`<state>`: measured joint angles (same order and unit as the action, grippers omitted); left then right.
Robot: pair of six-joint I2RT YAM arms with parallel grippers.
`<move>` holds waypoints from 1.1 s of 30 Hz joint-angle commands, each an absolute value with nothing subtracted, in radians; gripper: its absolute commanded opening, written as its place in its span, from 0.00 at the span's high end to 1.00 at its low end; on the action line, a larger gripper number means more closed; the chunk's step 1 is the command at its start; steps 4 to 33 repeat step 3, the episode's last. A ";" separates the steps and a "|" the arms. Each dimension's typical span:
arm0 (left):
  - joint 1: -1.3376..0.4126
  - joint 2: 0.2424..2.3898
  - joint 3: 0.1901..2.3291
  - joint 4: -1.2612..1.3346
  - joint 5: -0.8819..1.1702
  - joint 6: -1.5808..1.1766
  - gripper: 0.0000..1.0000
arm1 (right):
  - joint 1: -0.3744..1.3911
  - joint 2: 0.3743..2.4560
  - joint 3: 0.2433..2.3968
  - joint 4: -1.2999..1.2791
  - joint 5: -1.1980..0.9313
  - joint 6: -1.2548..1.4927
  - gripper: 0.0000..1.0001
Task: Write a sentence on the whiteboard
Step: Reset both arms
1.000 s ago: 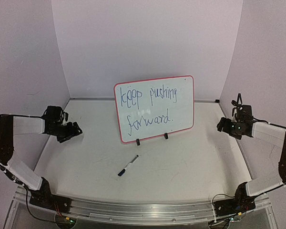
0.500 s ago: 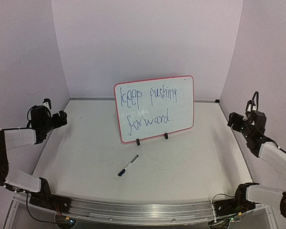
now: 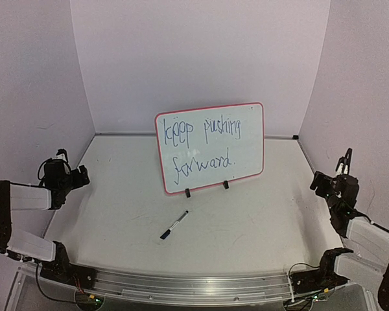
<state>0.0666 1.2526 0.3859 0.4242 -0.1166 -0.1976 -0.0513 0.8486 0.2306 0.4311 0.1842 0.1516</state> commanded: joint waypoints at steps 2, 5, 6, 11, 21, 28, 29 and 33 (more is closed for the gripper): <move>0.066 1.254 0.367 0.494 -0.140 -0.174 0.03 | -0.054 0.847 0.229 0.507 0.214 0.143 0.05; 0.066 1.254 0.365 0.496 -0.139 -0.174 0.03 | -0.054 0.849 0.227 0.508 0.214 0.143 0.05; 0.066 1.254 0.365 0.496 -0.139 -0.174 0.03 | -0.054 0.849 0.227 0.508 0.214 0.143 0.05; 0.066 1.254 0.365 0.496 -0.139 -0.174 0.03 | -0.054 0.849 0.227 0.508 0.214 0.143 0.05; 0.066 1.254 0.365 0.496 -0.139 -0.174 0.03 | -0.054 0.849 0.227 0.508 0.214 0.143 0.05; 0.066 1.254 0.365 0.496 -0.139 -0.174 0.03 | -0.054 0.849 0.227 0.508 0.214 0.143 0.05; 0.066 1.254 0.365 0.496 -0.139 -0.174 0.03 | -0.054 0.849 0.227 0.508 0.214 0.143 0.05; 0.066 1.254 0.365 0.496 -0.139 -0.174 0.03 | -0.054 0.849 0.227 0.508 0.214 0.143 0.05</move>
